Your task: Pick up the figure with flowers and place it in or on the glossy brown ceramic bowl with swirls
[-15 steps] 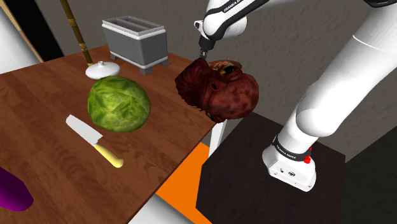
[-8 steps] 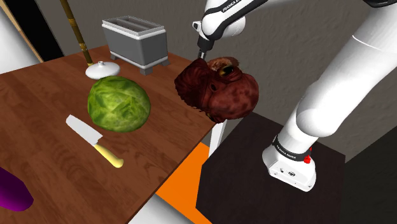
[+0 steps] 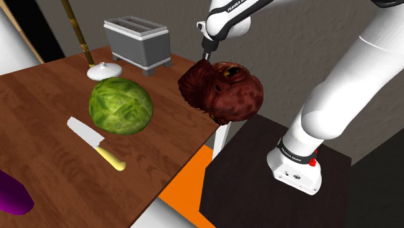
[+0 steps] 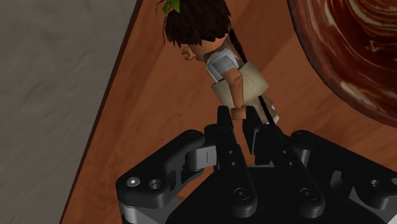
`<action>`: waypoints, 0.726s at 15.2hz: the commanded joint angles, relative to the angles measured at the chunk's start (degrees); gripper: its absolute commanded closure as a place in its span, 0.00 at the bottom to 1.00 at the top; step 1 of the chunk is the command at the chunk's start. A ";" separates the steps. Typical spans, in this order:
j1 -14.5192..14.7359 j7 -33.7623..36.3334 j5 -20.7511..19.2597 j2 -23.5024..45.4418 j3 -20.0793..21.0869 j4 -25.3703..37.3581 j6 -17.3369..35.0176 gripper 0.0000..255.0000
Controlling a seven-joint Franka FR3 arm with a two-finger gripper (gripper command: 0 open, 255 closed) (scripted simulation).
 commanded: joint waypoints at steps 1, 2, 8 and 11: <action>-0.46 -0.14 -0.27 0.06 -0.45 -0.08 -3.72 1.00; -0.51 -0.01 -0.41 -0.39 -0.40 0.28 -4.51 1.00; -0.62 0.62 -1.10 -2.76 -0.22 2.72 -9.28 1.00; -0.66 0.87 -1.37 -3.77 -0.14 4.09 -11.65 1.00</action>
